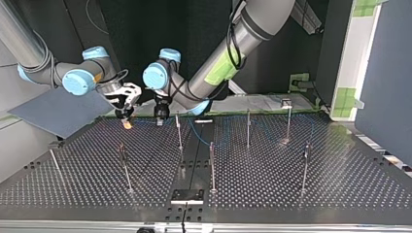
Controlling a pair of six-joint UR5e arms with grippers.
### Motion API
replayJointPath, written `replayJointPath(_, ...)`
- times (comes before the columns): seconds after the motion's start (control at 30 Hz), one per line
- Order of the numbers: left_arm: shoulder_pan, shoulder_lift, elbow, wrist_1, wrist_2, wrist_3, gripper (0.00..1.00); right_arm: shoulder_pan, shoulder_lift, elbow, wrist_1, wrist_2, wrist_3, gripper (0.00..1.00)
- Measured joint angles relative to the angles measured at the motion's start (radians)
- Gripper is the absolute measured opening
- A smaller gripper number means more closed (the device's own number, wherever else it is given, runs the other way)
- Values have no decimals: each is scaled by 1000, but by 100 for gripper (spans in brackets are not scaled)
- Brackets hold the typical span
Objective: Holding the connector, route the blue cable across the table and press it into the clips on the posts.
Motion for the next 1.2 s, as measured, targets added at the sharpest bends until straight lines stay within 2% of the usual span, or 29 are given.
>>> replayJointPath(0.2,-6,15,0,-49,-18,6,0,1,-42,-3,13,-9,13,0)
replayJointPath(0.33,-9,41,0,-74,-23,6,0,1,-83,-11,29,-26,22,0)
replayJointPath(0.5,-13,76,-1,-93,-32,8,0,3,-127,-15,42,-33,26,0)
replayJointPath(0.8,-26,100,-13,-138,-46,23,2,-1,-138,-16,46,-33,41,0)
replayJointPath(0.83,-29,100,-16,-141,-48,24,20,-2,-138,-16,46,-33,43,0)
replayJointPath(0.87,-34,100,-22,-144,-49,26,31,-2,-138,-16,46,-32,45,0)
replayJointPath(0.9,-38,100,-27,-146,-51,27,31,-3,-137,-16,45,-31,48,0)
replayJointPath(0.93,-42,100,-32,-148,-54,27,44,-4,-136,-16,45,-31,49,0)
replayJointPath(0.97,-48,100,-37,-153,-60,27,50,-5,-135,-16,45,-30,50,0)
replayJointPath(1.0,-52,100,-41,-157,-66,27,50,-6,-133,-16,45,-30,50,0)
replayJointPath(1.07,-62,100,-47,-163,-85,27,65,-7,-132,-15,45,-31,51,0)
replayJointPath(1.1,-66,100,-48,-164,-95,26,65,-6,-132,-15,46,-31,50,0)
replayJointPath(1.17,-71,100,-50,-160,-114,25,75,-4,-131,-15,46,-32,49,0)
replayJointPath(1.2,-72,100,-50,-155,-119,25,75,-2,-131,-15,47,-33,49,0)
